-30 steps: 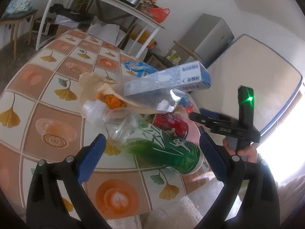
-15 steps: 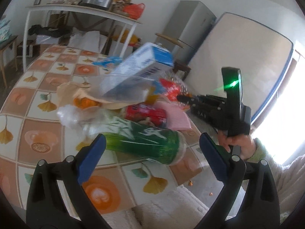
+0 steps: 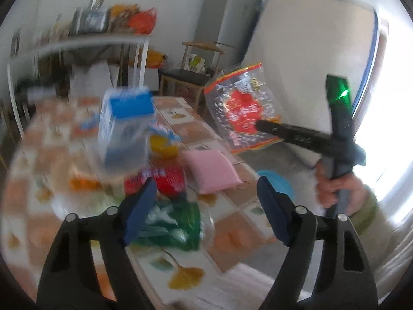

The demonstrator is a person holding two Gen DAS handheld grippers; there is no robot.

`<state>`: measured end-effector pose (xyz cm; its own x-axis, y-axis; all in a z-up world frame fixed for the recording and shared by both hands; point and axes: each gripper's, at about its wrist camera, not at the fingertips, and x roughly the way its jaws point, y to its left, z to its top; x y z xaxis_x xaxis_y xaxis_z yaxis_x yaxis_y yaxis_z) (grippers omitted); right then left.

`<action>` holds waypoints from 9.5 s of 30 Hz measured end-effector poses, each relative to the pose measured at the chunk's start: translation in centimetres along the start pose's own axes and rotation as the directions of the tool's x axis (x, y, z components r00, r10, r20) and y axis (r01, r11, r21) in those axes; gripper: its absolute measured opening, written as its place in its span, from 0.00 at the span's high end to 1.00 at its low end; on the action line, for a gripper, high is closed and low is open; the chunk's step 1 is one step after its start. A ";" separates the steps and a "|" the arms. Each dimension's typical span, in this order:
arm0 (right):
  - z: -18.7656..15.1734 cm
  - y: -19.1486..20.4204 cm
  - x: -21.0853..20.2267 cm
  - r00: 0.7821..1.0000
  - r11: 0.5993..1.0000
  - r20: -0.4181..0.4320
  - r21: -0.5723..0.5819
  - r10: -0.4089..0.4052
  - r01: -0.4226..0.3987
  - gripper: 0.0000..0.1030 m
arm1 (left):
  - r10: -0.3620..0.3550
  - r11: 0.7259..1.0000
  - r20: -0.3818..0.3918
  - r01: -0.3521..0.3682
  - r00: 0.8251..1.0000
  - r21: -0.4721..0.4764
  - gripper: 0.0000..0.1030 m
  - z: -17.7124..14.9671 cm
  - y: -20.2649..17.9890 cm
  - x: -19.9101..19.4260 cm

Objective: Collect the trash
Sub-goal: 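Grasp the clear red-printed bag with the right gripper while the left gripper grasps the pink sponge, then carry the sponge and bag over the wastebasket and open both grippers, then move both grippers back to the table, then grasp the blue snack bag with the right gripper and lift it, then grasp the blue snack bag with the left gripper while the right gripper releases it, then grasp the white-and-yellow medicine box with the right gripper and lift it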

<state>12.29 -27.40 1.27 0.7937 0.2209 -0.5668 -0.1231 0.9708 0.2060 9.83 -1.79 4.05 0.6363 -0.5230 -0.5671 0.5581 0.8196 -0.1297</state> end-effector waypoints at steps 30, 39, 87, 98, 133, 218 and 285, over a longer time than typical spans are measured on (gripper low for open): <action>-5.4 -9.6 -5.8 0.996 0.965 0.088 0.262 -0.017 -0.007 0.94 | 0.309 0.949 -0.540 -0.217 0.783 0.229 0.17 5.0 -7.1 26.6; -6.5 -11.2 -7.0 0.995 0.952 0.098 0.305 -0.032 0.001 0.94 | 0.207 0.971 -0.527 -0.108 0.825 0.211 0.17 4.3 -9.2 25.3; -16.7 -31.1 -4.3 0.933 0.678 -0.250 0.641 -0.258 0.359 0.94 | -0.273 0.945 -0.724 0.319 0.634 -0.077 0.25 4.7 -24.9 36.7; -23.2 -41.6 3.5 0.946 0.447 -0.304 0.834 -0.117 0.323 0.51 | -0.337 0.939 -0.721 0.166 0.605 -0.300 0.15 2.5 -26.4 49.3; -11.0 -20.7 -6.5 0.997 0.842 -0.066 0.539 0.049 -0.006 0.22 | -0.340 0.940 -0.183 0.335 0.923 -0.058 0.13 5.9 -13.0 11.0; -4.1 -6.9 6.6 0.760 0.536 -0.083 0.758 0.645 -0.372 0.95 | -0.172 0.967 0.004 0.170 0.985 -0.190 0.13 -4.3 0.7 -0.9; 4.6 5.1 28.2 0.759 0.959 -0.610 0.278 0.225 -0.061 0.49 | -0.274 0.931 -0.018 0.260 0.962 -0.255 0.99 -10.6 3.4 -4.9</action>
<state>36.85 -16.63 -9.98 0.2114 0.4434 -0.8711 -0.0006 0.8912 0.4535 2.99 6.03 -2.22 0.4491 -0.7231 -0.5247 0.5496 0.6867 -0.4759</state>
